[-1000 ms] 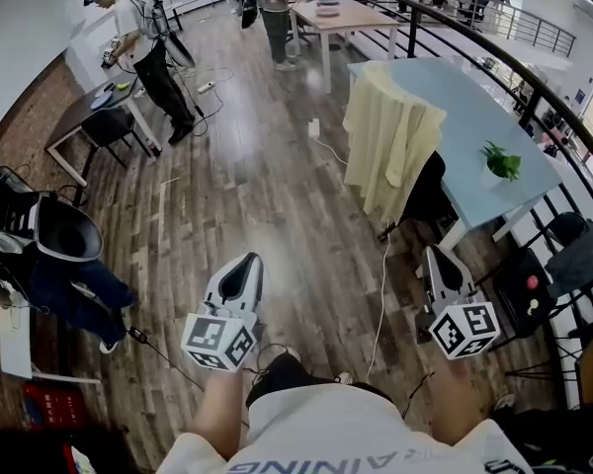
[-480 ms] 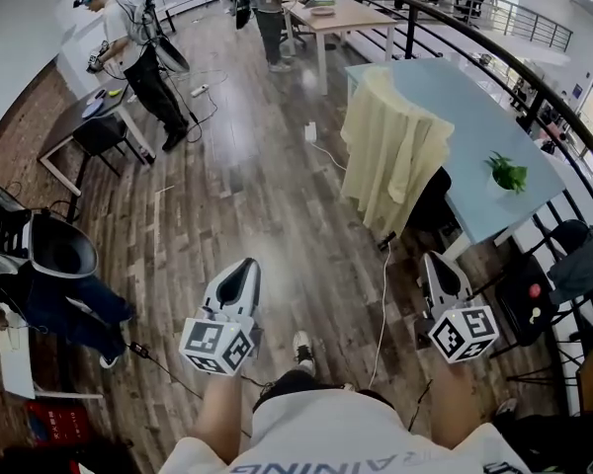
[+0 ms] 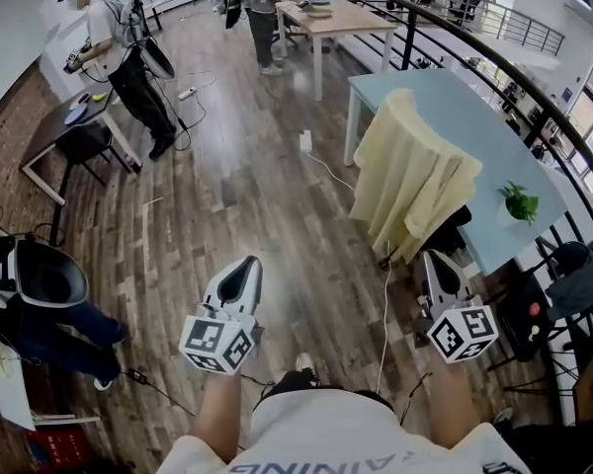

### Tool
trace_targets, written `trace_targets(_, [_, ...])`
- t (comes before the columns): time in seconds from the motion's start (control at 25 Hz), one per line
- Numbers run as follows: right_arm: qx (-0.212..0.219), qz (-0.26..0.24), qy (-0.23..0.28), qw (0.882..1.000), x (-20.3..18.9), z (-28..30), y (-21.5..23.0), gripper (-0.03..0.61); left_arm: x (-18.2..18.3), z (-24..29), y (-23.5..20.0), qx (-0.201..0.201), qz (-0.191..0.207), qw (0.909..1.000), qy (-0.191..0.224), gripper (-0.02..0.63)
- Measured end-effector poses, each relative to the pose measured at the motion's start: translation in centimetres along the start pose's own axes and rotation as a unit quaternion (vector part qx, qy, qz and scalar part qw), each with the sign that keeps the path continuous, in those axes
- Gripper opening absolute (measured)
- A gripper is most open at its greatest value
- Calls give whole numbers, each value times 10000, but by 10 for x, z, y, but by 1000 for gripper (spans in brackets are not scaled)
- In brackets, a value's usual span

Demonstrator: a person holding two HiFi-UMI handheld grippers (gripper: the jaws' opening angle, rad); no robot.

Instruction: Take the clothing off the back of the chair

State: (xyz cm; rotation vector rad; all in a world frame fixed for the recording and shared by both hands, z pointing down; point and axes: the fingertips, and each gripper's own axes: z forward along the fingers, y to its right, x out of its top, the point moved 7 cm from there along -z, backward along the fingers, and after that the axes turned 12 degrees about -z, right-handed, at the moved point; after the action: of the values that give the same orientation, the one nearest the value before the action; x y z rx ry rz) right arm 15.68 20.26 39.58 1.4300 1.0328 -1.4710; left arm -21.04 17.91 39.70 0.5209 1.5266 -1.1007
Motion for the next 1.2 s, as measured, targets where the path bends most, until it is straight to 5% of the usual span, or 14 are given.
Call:
trace_targets(0.6, [-293, -217, -15, 9993, 7, 118, -10, 23, 29, 80, -102, -259, -113, 9995, -127, 46])
trace_targets(1.2, [-580, -182, 362, 9975, 32, 201, 80, 23, 55, 221, -105, -575, 57, 9978, -333, 46])
